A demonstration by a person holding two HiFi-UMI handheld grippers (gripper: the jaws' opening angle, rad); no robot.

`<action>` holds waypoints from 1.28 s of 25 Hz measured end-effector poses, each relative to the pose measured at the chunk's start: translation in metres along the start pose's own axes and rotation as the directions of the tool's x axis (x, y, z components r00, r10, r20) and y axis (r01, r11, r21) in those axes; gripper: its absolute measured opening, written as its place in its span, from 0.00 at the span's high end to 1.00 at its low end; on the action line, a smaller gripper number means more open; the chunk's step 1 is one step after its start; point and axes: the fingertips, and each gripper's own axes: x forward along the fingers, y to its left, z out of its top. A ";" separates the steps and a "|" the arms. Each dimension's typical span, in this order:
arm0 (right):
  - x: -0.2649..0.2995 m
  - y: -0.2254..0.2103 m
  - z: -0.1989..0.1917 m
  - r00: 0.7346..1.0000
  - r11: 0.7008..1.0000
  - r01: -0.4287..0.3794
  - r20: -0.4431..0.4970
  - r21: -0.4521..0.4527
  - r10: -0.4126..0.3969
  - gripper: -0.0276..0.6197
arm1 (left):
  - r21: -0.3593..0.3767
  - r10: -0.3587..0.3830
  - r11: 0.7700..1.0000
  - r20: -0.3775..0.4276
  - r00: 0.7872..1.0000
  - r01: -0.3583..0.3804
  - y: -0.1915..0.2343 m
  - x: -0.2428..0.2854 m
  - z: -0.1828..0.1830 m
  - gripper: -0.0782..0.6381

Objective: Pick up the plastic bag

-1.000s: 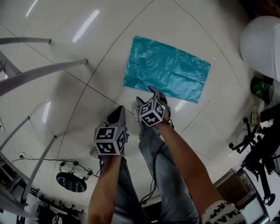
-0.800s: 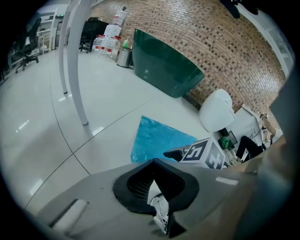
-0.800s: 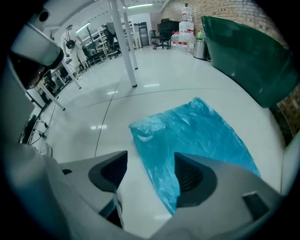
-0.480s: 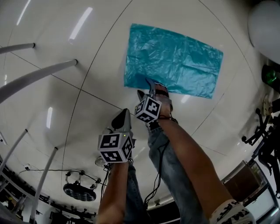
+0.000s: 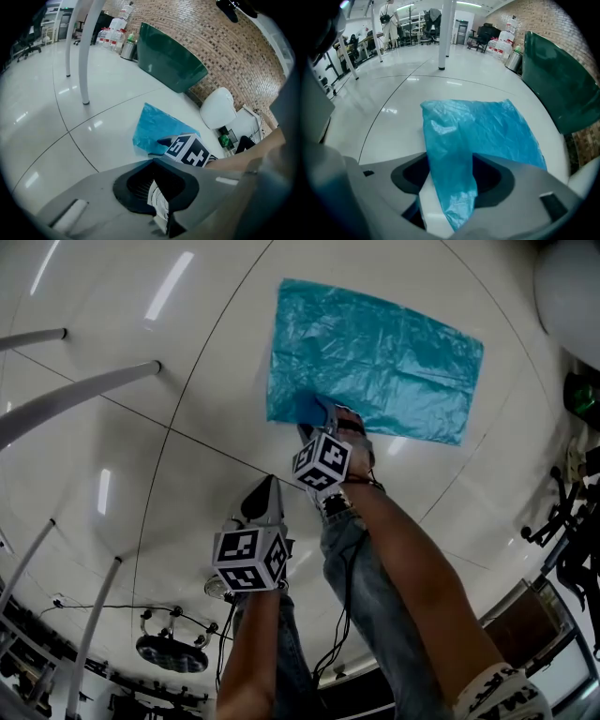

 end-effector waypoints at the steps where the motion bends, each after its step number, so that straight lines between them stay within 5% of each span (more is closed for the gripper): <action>1: 0.000 0.001 0.000 1.000 1.000 -0.007 -0.003 -0.004 0.007 0.53 | -0.002 0.001 1.000 -0.001 1.000 -0.001 0.000 -0.001 0.000 0.89; 2: -0.001 0.001 0.000 1.000 1.000 -0.006 -0.006 -0.004 0.006 0.61 | -0.004 0.002 1.000 -0.001 1.000 -0.002 0.000 -0.003 0.000 0.89; 3: -0.002 0.001 0.001 1.000 1.000 -0.001 -0.008 -0.001 0.001 0.82 | -0.004 0.003 1.000 -0.001 1.000 -0.003 -0.001 -0.005 0.001 0.89; 5: -0.008 0.001 0.002 1.000 1.000 -0.005 -0.007 0.018 0.005 0.92 | -0.003 0.002 1.000 0.003 1.000 -0.002 -0.003 -0.011 0.004 0.89; 12: -0.063 -0.022 0.024 0.996 0.973 -0.070 0.068 0.218 0.057 0.95 | 0.017 0.001 1.000 0.036 0.999 -0.001 -0.019 -0.040 0.040 0.89; 18: -0.180 -0.072 0.050 0.973 0.848 -0.131 0.232 0.513 0.009 0.95 | 0.030 -0.010 1.000 0.102 0.995 0.007 -0.069 -0.113 0.093 0.89; 24: -0.337 -0.098 0.107 0.924 0.766 -0.263 0.382 0.586 0.025 0.95 | 0.041 -0.027 0.999 0.205 0.978 0.019 -0.136 -0.223 0.161 0.89; 28: -0.443 -0.130 0.154 0.864 0.780 -0.306 0.504 0.546 -0.014 0.95 | 0.072 -0.034 0.997 0.271 0.962 0.015 -0.182 -0.283 0.208 0.89; 32: -0.541 -0.162 0.203 0.805 0.824 -0.288 0.590 0.487 -0.067 0.95 | 0.113 -0.047 0.994 0.350 0.935 0.007 -0.215 -0.346 0.257 0.89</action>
